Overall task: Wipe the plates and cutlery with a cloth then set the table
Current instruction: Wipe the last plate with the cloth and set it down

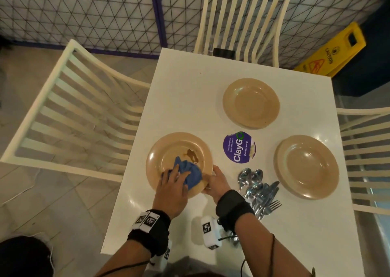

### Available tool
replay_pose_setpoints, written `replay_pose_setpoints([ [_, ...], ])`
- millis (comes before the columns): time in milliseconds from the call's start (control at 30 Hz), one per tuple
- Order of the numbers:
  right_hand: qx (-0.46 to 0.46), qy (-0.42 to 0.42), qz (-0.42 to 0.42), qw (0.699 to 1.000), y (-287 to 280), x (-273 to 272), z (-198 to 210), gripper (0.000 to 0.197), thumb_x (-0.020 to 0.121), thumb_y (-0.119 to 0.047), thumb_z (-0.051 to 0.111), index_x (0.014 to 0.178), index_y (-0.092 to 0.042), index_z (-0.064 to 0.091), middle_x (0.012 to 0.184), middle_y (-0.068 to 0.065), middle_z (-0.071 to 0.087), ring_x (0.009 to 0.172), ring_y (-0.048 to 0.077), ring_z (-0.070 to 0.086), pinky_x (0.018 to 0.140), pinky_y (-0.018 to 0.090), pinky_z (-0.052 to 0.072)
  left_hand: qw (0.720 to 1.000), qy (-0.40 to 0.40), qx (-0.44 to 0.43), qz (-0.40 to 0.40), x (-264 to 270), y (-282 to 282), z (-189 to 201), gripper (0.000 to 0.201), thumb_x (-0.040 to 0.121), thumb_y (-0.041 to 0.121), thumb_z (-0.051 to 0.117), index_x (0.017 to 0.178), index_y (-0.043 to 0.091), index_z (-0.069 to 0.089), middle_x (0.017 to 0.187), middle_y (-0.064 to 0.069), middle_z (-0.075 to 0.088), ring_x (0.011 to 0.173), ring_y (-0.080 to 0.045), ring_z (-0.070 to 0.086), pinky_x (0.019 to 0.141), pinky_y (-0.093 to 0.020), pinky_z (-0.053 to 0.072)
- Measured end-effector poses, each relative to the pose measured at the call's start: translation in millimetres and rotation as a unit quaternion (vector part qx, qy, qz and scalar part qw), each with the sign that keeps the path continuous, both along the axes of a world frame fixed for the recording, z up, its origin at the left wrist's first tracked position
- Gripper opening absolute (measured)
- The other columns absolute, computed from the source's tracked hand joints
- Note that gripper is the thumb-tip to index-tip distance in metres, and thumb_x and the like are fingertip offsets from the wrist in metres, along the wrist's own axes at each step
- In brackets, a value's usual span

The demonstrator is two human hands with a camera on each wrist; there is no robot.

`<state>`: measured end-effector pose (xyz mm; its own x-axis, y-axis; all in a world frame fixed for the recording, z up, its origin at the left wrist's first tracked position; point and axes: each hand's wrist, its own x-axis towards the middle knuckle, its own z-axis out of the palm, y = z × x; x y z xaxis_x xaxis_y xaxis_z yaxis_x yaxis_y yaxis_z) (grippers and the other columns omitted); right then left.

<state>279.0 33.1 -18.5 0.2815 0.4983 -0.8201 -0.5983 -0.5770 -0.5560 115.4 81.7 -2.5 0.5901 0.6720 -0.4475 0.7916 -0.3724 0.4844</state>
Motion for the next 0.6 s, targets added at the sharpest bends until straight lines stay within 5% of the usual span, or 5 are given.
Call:
replay_pose_setpoints([
  [133, 0.054, 0.075, 0.0, 0.996, -9, 1, 6, 0.038, 0.101, -0.008, 0.048, 0.131, -0.031, 0.054, 0.124, 0.011, 0.067, 0.103, 0.029, 0.064, 0.079, 0.042, 0.058, 0.997, -0.072, -0.013, 0.01, 12, 0, 10, 0.039, 0.103, 0.023, 0.043, 0.14, 0.012, 0.049, 0.164, -0.006, 0.024, 0.151, -0.027, 0.017, 0.124, -0.041, 0.02],
  [200, 0.073, 0.114, -0.03, 0.99, -16, 5, 9, 0.033, 0.105, -0.015, 0.043, 0.13, -0.032, 0.055, 0.129, 0.011, 0.065, 0.11, 0.03, 0.064, 0.078, 0.04, 0.059, 0.994, -0.111, -0.011, -0.002, 18, -3, 13, 0.034, 0.102, 0.018, 0.048, 0.134, 0.011, 0.052, 0.16, -0.005, 0.031, 0.148, -0.023, 0.024, 0.121, -0.039, 0.026],
  [400, 0.107, 0.097, -0.114, 0.983, -32, 27, 21, 0.049, 0.101, -0.032, 0.044, 0.145, -0.012, 0.046, 0.139, 0.022, 0.057, 0.128, 0.04, 0.054, 0.097, 0.047, 0.054, 0.98, -0.072, 0.135, -0.131, 15, -23, 25, 0.032, 0.089, 0.025, 0.053, 0.12, 0.026, 0.057, 0.128, 0.006, 0.062, 0.128, -0.027, 0.053, 0.108, -0.05, 0.04],
  [500, 0.152, 0.064, -0.093, 0.982, -45, 44, 33, 0.036, 0.107, -0.029, 0.038, 0.139, -0.019, 0.052, 0.134, 0.02, 0.061, 0.126, 0.04, 0.056, 0.105, 0.057, 0.045, 0.968, -0.011, 0.221, -0.119, 7, -10, 32, 0.046, 0.075, 0.02, 0.076, 0.118, 0.026, 0.062, 0.133, 0.006, 0.064, 0.133, -0.038, 0.051, 0.111, -0.056, 0.028],
  [600, 0.181, 0.031, -0.051, 0.982, -56, 54, 49, 0.035, 0.106, -0.033, 0.043, 0.138, -0.025, 0.054, 0.133, 0.02, 0.061, 0.127, 0.043, 0.054, 0.106, 0.064, 0.041, 0.967, 0.001, 0.242, -0.083, 15, 11, 39, 0.063, 0.078, 0.011, 0.075, 0.135, 0.022, 0.051, 0.149, -0.004, 0.052, 0.14, -0.043, 0.041, 0.11, -0.058, 0.039],
])
